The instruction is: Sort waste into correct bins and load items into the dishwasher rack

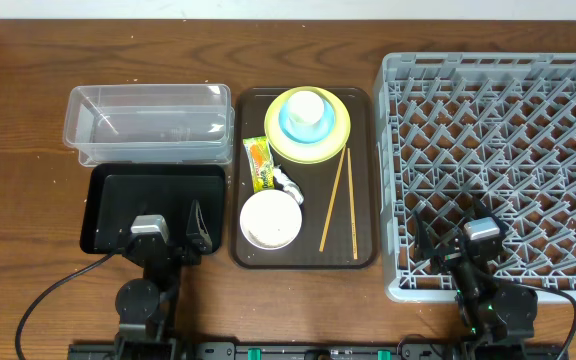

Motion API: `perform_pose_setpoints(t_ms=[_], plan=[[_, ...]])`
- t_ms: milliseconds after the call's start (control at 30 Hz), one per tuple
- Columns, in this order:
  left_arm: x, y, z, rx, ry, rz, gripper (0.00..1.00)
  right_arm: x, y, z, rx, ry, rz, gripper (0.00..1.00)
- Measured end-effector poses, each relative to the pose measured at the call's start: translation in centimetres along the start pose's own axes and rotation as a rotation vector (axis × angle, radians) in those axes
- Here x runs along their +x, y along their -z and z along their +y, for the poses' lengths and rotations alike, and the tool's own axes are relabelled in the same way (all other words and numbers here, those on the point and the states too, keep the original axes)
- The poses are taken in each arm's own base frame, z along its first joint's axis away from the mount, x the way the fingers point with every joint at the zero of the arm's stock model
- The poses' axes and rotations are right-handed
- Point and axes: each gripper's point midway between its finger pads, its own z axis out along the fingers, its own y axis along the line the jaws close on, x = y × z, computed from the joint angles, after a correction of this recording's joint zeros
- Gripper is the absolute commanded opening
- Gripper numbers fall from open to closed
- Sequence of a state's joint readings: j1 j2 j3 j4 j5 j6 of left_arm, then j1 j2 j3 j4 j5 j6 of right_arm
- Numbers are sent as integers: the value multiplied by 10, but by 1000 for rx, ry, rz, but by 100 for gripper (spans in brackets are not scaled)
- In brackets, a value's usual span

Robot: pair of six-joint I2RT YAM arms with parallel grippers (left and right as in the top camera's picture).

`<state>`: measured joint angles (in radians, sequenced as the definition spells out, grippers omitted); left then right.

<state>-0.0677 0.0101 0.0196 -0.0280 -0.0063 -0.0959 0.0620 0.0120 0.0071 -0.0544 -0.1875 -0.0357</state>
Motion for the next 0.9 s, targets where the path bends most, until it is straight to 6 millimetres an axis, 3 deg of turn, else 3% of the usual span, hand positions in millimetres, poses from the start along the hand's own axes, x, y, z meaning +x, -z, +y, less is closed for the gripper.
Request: perform_pose_setpoints(t_ms=[267,433,533,567,767,867,900], plan=[[11,12,-15,63,95,186,92,0,0,0,0,0,0,99],[-30,21,-32,93,144,299,92,0,0,0,0,0,0,99],[-53,25,-43,104,150,454,92,0,0,0,1,0,0,99],[-58,25,-47,105,151,510,98,0,0,0,1,0,0,99],[-69,27,-63,92,187,919,98,0,0,0,0,0,0,99],[-67,13,-75,126,225,1021,98,0,0,0,0,0,0,99],[-63,7,-77,133,235,1048,82,0,0,0,0,0,0,99]])
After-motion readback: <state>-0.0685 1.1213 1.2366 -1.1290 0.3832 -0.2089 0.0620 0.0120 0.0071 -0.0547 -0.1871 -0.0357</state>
